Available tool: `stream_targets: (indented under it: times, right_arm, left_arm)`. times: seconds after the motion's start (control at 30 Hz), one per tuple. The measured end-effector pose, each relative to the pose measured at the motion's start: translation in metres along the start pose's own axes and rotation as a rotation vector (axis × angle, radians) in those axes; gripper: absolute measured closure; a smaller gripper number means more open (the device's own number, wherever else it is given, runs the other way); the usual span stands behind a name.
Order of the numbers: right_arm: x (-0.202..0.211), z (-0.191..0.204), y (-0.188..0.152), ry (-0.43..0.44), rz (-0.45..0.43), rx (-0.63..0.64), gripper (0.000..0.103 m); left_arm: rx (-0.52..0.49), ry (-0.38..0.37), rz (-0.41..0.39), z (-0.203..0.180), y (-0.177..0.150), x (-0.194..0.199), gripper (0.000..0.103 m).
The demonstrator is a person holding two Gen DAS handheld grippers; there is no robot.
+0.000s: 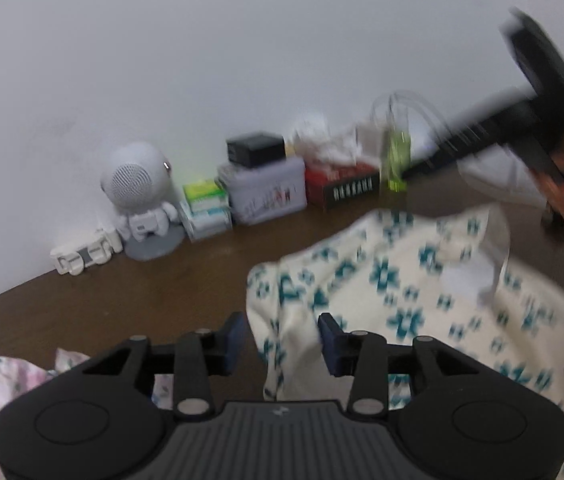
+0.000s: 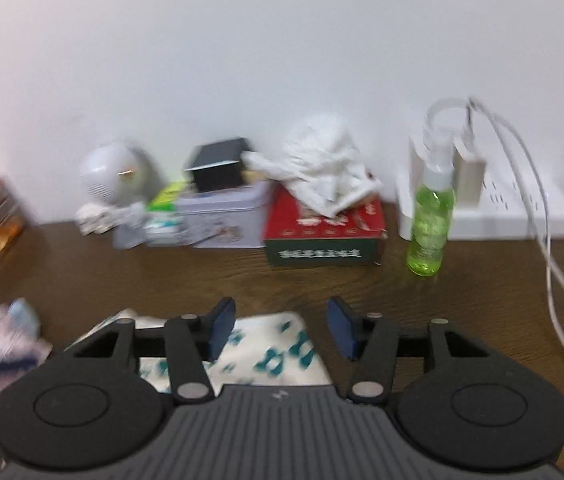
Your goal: Fold clothes
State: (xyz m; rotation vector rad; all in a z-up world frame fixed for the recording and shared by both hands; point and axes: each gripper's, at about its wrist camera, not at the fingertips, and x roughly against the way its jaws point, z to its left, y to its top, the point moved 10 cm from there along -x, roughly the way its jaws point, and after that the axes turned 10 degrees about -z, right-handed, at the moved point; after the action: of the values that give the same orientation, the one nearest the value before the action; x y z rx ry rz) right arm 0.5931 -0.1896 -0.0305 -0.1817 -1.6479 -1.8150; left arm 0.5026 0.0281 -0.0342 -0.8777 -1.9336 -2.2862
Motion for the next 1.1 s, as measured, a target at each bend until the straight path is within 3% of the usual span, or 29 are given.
stream_targets:
  times: [0.07, 0.1, 0.13, 0.23, 0.37, 0.5, 0.63, 0.73, 0.77, 0.87, 0.97, 1.03, 1.07, 1.1]
  right_arm:
    - [0.018, 0.014, -0.011, 0.033, 0.016, 0.072, 0.059]
    - [0.026, 0.023, -0.021, 0.056, 0.036, 0.111, 0.065]
    - [0.031, 0.03, -0.033, 0.074, 0.064, 0.139, 0.068]
    - [0.044, 0.047, -0.072, 0.112, 0.146, 0.198, 0.072]
    - [0.049, 0.05, -0.101, 0.111, 0.176, 0.193, 0.074]
    - [0.05, 0.046, -0.108, 0.102, 0.159, 0.176, 0.075]
    - [0.062, 0.046, -0.1, 0.13, 0.119, 0.132, 0.074]
    - [0.075, 0.057, -0.091, 0.165, 0.089, 0.145, 0.067]
    - [0.076, 0.061, -0.088, 0.162, 0.085, 0.158, 0.063]
    - [0.074, 0.062, -0.087, 0.12, 0.079, 0.167, 0.062]
    - [0.073, 0.049, -0.09, 0.093, 0.073, 0.095, 0.06]
    - [0.075, 0.037, -0.094, 0.087, 0.066, 0.038, 0.06]
    - [0.076, 0.031, -0.096, 0.088, 0.062, 0.012, 0.06]
    - [0.078, 0.026, -0.098, 0.088, 0.059, -0.009, 0.06]
  left_arm:
    - [0.02, -0.004, -0.02, -0.003, 0.01, 0.005, 0.074]
    - [0.016, -0.016, -0.015, -0.008, 0.012, 0.007, 0.093]
    - [0.001, -0.035, 0.002, -0.015, 0.011, 0.009, 0.099]
    - [-0.044, -0.098, 0.056, -0.04, 0.001, 0.013, 0.099]
    - [-0.092, -0.155, 0.137, -0.066, -0.025, 0.01, 0.089]
    - [-0.184, -0.073, 0.195, -0.065, -0.052, 0.004, 0.088]
    - [-0.101, -0.083, 0.184, -0.048, -0.048, 0.02, 0.088]
    - [-0.049, -0.128, 0.164, -0.043, -0.038, 0.031, 0.064]
    - [-0.05, -0.137, 0.162, -0.043, -0.036, 0.032, 0.058]
    - [-0.113, -0.158, 0.199, -0.054, -0.031, 0.021, 0.058]
    - [-0.192, -0.183, 0.251, -0.064, -0.036, 0.002, 0.059]
    - [-0.212, -0.213, 0.286, -0.066, -0.042, -0.009, 0.061]
    - [-0.207, -0.24, 0.3, -0.067, -0.043, -0.011, 0.077]
    - [-0.196, -0.253, 0.316, -0.067, -0.044, -0.011, 0.099]
